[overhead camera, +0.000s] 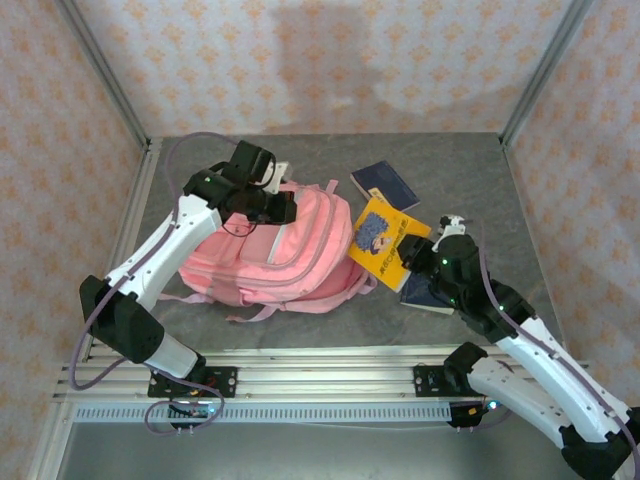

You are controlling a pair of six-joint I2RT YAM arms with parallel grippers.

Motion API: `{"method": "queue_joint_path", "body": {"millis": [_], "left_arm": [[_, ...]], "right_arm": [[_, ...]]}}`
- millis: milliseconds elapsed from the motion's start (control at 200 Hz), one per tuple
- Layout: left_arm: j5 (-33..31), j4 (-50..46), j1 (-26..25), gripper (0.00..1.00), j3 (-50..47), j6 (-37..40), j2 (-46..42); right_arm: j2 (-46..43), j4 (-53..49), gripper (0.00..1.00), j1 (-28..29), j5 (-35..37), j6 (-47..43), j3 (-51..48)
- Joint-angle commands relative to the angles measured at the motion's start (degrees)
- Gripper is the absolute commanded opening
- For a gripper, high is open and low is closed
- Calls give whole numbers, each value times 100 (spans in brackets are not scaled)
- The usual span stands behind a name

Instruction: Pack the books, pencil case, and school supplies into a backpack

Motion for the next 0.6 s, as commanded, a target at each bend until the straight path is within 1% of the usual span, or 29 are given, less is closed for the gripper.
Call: {"method": "queue_joint_path", "body": {"millis": [0, 55, 140, 200, 275, 355, 440, 535, 595], "left_arm": [[346, 179, -82, 0, 262, -11, -289], [410, 189, -86, 0, 200, -45, -238], [534, 111, -147, 0, 124, -66, -100], [349, -84, -218, 0, 169, -51, -3], [-120, -370, -262, 20, 282, -41, 23], [-600, -583, -261, 36, 434, -26, -89], [-953, -767, -296, 43, 678, -6, -195], [-991, -832, -446, 46, 888, -21, -216], [-990, -841, -685, 47, 1001, -57, -136]], "right_arm": [[146, 1031, 0, -73, -698, 743, -157], [257, 1554, 0, -115, -1092, 1068, -294], [348, 2369, 0, -185, -1482, 1553, -513], [395, 2962, 0, -295, -1816, 1873, -672], [423, 3468, 0, -428, -2093, 2226, -804], [415, 3778, 0, -463, -2222, 2386, -894], [415, 3886, 0, -463, -2292, 2426, -918], [431, 3949, 0, -463, -2294, 2450, -954], [465, 3955, 0, -463, -2299, 2441, -958]]}}
